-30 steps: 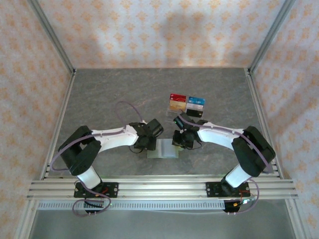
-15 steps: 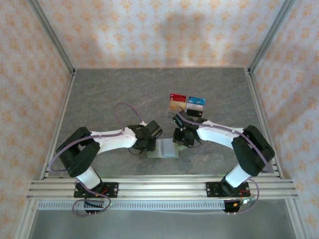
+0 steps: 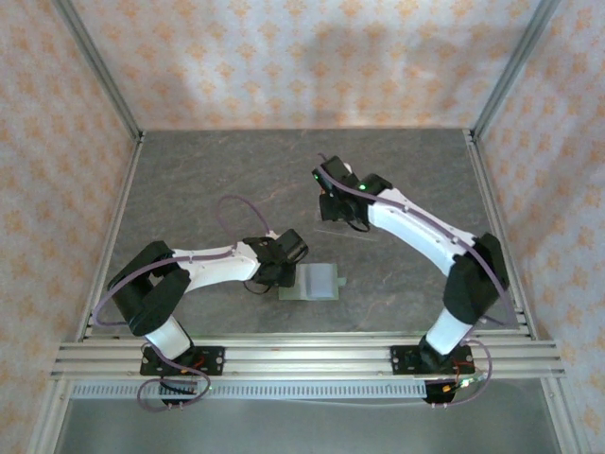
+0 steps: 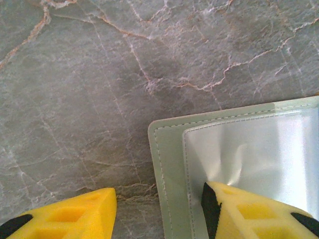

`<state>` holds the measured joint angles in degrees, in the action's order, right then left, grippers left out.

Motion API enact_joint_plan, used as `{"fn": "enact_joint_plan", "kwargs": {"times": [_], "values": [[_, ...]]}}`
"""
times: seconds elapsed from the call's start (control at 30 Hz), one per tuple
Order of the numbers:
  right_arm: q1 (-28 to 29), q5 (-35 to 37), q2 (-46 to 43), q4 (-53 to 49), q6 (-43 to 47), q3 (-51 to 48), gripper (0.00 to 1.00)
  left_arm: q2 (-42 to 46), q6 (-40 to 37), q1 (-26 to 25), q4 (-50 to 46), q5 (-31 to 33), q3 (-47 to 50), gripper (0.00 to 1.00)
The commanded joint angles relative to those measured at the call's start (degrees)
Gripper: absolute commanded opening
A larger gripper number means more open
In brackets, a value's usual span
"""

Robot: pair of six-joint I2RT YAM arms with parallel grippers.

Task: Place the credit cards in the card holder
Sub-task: Pick up the credit card from the storage box.

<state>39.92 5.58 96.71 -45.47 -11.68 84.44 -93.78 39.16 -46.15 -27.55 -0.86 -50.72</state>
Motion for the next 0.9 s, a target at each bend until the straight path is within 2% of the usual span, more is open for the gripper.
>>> {"fn": "enact_joint_plan", "kwargs": {"times": [0.0,0.27,0.6,0.87], "values": [[-0.11,5.86,4.28,-6.18,10.83,2.75,0.43,-1.44,0.75,-0.56,-1.19,1.13,-0.15,0.5],[-0.15,6.94,9.38,-6.35,19.09,5.16,0.38,-1.76,0.83,-0.57,-0.85,0.9,-0.14,0.5],[-0.11,5.71,15.03,-4.68,22.38,8.69,0.34,-1.56,1.18,-0.51,-0.71,1.03,0.23,0.5],[-0.11,8.11,18.79,-3.69,23.96,10.78,0.3,-1.18,1.1,-0.46,-0.93,1.13,0.38,0.5]]}}
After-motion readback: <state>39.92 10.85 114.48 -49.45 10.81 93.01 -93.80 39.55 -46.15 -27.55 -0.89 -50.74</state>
